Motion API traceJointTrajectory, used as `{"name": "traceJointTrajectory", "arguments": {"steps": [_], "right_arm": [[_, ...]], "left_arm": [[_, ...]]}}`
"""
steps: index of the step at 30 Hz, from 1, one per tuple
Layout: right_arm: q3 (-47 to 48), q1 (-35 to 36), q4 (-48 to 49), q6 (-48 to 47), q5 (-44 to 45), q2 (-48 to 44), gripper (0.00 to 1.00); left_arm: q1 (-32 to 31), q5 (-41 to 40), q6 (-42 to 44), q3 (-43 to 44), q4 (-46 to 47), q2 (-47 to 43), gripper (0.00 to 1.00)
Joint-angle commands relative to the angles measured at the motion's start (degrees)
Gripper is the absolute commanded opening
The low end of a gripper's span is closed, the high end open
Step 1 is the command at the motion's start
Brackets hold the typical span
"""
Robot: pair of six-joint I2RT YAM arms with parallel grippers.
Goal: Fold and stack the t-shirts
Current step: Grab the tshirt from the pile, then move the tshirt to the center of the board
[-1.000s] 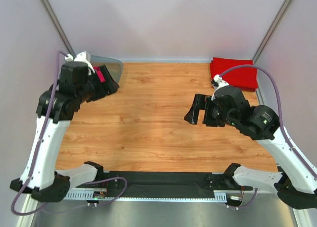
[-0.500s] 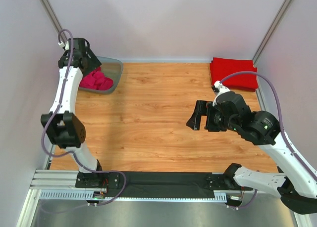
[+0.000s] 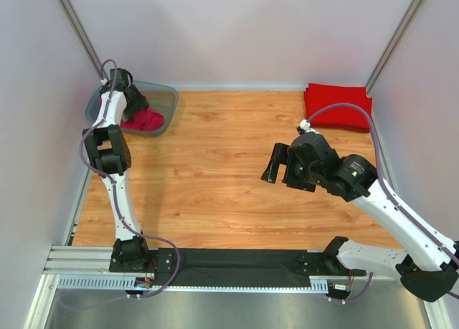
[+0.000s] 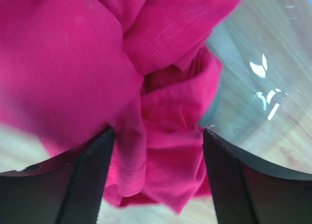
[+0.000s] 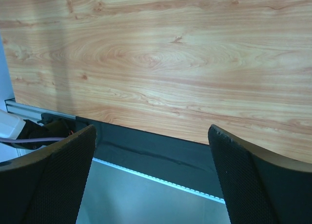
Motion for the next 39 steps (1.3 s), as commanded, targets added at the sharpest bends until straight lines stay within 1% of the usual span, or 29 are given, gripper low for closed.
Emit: {"name": "traceJointTrajectory", "arguments": {"steps": [1, 3, 5, 6, 7, 11, 12, 14, 19, 20, 21, 23, 24, 25, 26, 28, 29, 30, 31, 32, 33, 34, 35, 36, 38, 39], "right_arm": [[2.92, -0.08, 3.39, 2.48, 1.87, 2.08, 0.97], [3.71, -0.17, 3.38, 2.22, 1.7, 3.05, 0.97], [4.77, -0.08, 3.38, 1.78, 1.96, 4.02, 0.97], [5.21, -0.08, 3.3, 1.78, 2.13, 4.28, 0.97], [5.56, -0.17, 3.21, 1.87, 2.22, 4.54, 0.97], [7.23, -0.08, 3.47, 1.96, 2.83, 4.64, 0.97], [7.49, -0.08, 3.3, 2.13, 3.19, 4.55, 0.96], [7.85, -0.08, 2.77, 2.22, 4.06, 3.5, 0.96], [8.9, -0.08, -0.21, 1.78, 7.58, -0.72, 0.96], [9.08, -0.08, -0.65, 1.61, 7.93, -1.6, 0.96], [8.91, -0.08, -1.18, 1.08, 7.94, -3.78, 0.96], [8.73, -0.08, -1.97, 0.81, 7.94, -5.9, 0.96], [8.55, -0.08, -2.67, 0.03, 7.76, -8.44, 0.96], [8.2, -0.08, -3.2, -0.24, 7.85, -9.59, 0.96], [8.2, -0.08, -3.99, -0.24, 8.02, -11.0, 0.96], [8.99, -0.08, -6.71, -0.5, 8.37, -14.43, 0.96], [9.17, -0.17, -7.51, -0.5, 8.2, -15.48, 0.97], [9.25, -0.17, -8.21, -0.68, 8.29, -16.45, 0.97], [9.25, -0.08, -9.96, -0.85, 8.37, -18.46, 0.97], [9.08, -0.08, -11.02, -0.68, 8.72, -19.26, 0.97], [8.82, -0.08, -13.38, -0.42, 8.9, -20.14, 0.97], [8.47, -0.08, -14.45, 0.02, 8.99, -20.76, 0.97], [7.51, -0.08, -15.5, 0.46, 8.99, -22.16, 0.96], [6.8, -0.08, -17.6, 0.98, 9.08, -22.69, 0.96], [5.39, -0.08, -19.63, 3.08, 9.08, -24.27, 0.95], [3.47, -0.08, -21.56, 3.62, 9.16, -24.72, 0.95]], "left_arm": [[0.74, 4.02, -1.65, 3.17, 2.83, 1.86, 0.77], [0.83, 6.48, -2.53, 4.57, 4.24, 3.01, 0.71], [1.01, 10.87, -3.32, 7.38, 6.51, 4.07, 0.44], [1.18, 12.1, -4.98, 8.26, 7.22, 4.07, 0.24], [1.18, 13.94, -5.95, 9.66, 7.84, 3.11, 0.0], [1.01, 20.63, -11.75, 9.85, 16.79, -3.21, 0.0], [0.57, 22.9, -12.9, 9.94, 18.46, -6.27, 0.0], [-0.13, 24.5, -15.27, 10.38, 22.41, -9.37, 0.0], [-3.91, 29.77, -20.37, 11.0, 27.96, -21.05, 0.0], [-4.7, 30.39, -22.03, 10.82, 28.41, -22.9, 0.0], [-6.71, 31.44, -22.4, 10.9, 29.19, -26.4, 0.0], [-9.17, 31.98, -22.92, 11.34, 29.12, -30.02, 0.0], [-12.23, 32.33, -23.01, 11.43, 29.03, -33.17, 0.0], [-13.66, 32.24, -22.75, 11.43, 27.81, -34.76, 0.0], [-17.06, 31.98, -21.53, 11.35, 26.14, -36.35, 0.0], [-20.77, 29.88, -20.03, 8.2, 21.67, -41.44, 0.0], [-24.79, 28.48, -18.29, 5.66, 21.03, -45.38, 0.0], [-26.92, 27.59, -17.66, -0.63, 20.16, -47.5, 0.0], [-29.03, 26.54, -17.3, -4.7, 19.02, -49.53, 0.0], [-32.88, 25.75, -17.13, -9.18, 19.01, -51.63, 0.0], [-34.74, 24.26, -16.86, -18.88, 19.36, -55.57, 0.0], [-36.59, 23.2, -16.69, -23.85, 20.49, -57.26, 0.0], [-39.92, 22.06, -16.77, -28.68, 20.5, -60.07, 0.0], [-41.17, 20.57, -17.3, -37.7, 20.41, -60.88, 0.0], [-43.8, 21.95, -18.35, -46.44, 22.08, -61.93, 0.02], [-44.43, 22.22, -18.79, -53.97, 21.91, -62.2, 0.07]]}}
